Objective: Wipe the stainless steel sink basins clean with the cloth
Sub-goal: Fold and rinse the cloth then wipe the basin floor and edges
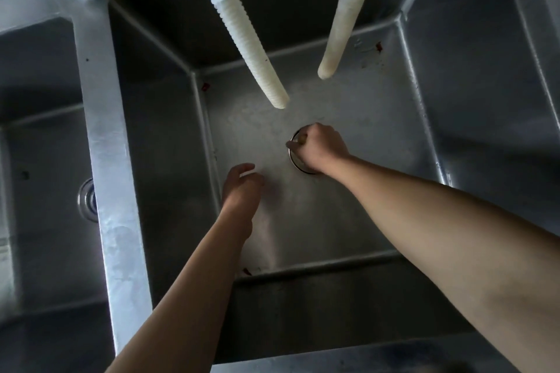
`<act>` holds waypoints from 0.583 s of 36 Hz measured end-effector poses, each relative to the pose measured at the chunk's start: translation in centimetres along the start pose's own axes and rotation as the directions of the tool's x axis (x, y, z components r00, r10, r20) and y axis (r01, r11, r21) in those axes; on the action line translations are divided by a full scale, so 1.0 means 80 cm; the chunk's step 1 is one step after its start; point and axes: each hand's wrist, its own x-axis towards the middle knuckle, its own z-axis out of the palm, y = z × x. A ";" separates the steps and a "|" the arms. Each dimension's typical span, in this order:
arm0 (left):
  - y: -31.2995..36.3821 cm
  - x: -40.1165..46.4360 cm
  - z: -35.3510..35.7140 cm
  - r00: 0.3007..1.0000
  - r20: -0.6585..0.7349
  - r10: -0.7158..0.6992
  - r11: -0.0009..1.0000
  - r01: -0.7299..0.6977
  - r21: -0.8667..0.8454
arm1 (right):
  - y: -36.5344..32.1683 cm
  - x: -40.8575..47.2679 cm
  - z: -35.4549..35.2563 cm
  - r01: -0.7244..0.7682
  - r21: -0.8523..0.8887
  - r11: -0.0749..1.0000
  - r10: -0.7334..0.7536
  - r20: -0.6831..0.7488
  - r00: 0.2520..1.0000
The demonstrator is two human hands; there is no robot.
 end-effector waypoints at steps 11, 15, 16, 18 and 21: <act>-0.036 -0.002 -0.008 0.998 -0.003 -0.057 0.997 0.057 0.057 | -0.009 0.021 0.017 -0.110 0.043 0.993 0.111 0.002 0.994; -0.036 -0.004 -0.005 0.999 0.020 -0.035 0.997 0.034 0.063 | -0.006 0.026 0.010 -0.163 0.109 0.981 0.169 -0.051 0.984; -0.035 -0.004 -0.004 0.999 0.033 -0.037 0.997 0.034 0.068 | -0.005 0.027 0.007 -0.192 0.142 0.971 0.203 -0.063 0.977; -0.033 -0.005 -0.001 0.997 0.065 -0.043 0.996 0.038 0.078 | -0.002 0.027 0.000 -0.254 0.204 0.945 0.264 -0.023 0.964; -0.029 -0.007 0.005 0.991 0.122 -0.053 0.997 0.045 0.068 | 0.004 0.019 -0.011 -0.321 0.333 0.887 0.299 0.117 0.947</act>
